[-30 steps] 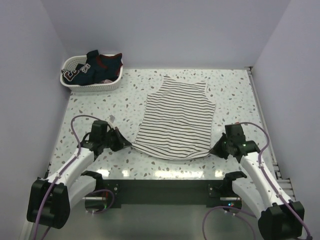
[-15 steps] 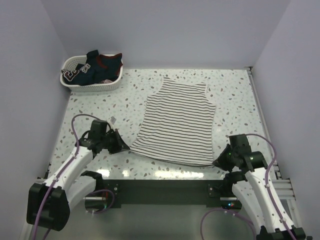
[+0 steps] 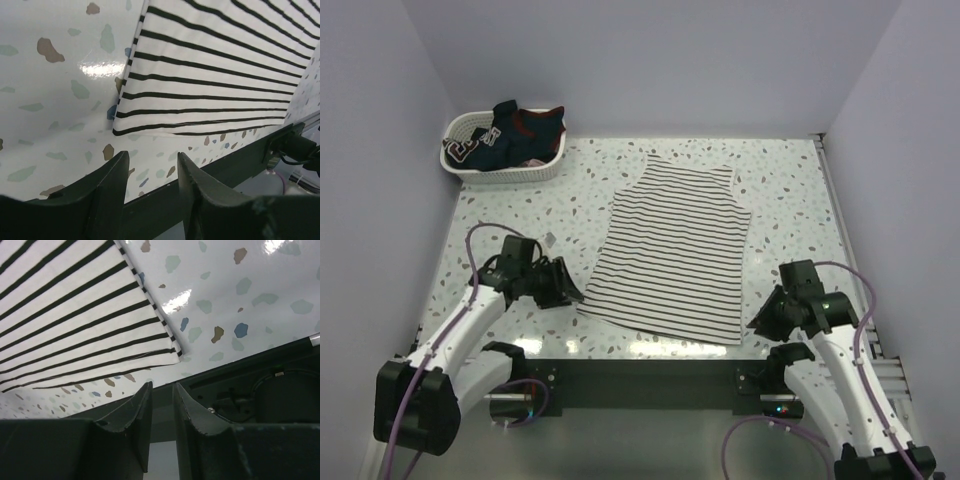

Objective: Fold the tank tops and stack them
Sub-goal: Flatten the tank top out

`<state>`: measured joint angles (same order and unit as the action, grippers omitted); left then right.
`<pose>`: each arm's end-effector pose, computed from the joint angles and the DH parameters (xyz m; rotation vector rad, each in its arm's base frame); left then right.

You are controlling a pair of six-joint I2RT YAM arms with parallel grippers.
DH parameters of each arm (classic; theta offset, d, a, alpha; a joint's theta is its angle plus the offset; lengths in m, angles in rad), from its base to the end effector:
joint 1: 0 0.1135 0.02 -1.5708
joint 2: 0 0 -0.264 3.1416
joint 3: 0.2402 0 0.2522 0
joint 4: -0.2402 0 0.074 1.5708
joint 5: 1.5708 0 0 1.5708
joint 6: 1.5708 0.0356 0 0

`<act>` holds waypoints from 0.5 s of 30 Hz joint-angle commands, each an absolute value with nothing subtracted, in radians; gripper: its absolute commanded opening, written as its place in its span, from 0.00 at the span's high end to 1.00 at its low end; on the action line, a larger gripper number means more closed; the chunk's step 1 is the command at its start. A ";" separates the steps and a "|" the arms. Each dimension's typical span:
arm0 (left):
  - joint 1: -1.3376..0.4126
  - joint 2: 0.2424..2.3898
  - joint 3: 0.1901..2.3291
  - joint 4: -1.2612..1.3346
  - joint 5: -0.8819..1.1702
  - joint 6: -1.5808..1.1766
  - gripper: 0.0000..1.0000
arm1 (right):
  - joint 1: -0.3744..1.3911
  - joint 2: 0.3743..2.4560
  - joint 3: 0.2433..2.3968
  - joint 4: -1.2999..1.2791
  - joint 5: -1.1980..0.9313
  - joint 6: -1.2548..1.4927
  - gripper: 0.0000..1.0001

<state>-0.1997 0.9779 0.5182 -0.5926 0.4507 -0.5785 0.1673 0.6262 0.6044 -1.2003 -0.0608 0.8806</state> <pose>0.1647 -0.0492 0.1854 -0.3481 2.6904 -0.8468 0.0881 0.0171 0.2199 0.9814 2.6777 0.3264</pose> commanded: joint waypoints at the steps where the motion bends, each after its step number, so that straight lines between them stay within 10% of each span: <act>1: -0.204 0.939 0.658 -0.670 0.428 -0.531 0.51 | 0.167 0.678 0.692 -1.155 -0.052 0.845 0.73; 15: -0.252 1.566 1.072 -0.059 0.431 -0.695 0.51 | 0.169 1.244 0.903 -0.566 0.158 0.867 0.73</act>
<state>-0.2340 1.4178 1.0218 -0.2695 0.3981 -0.6376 0.1692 1.1732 0.8185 -0.7429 0.0322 0.8742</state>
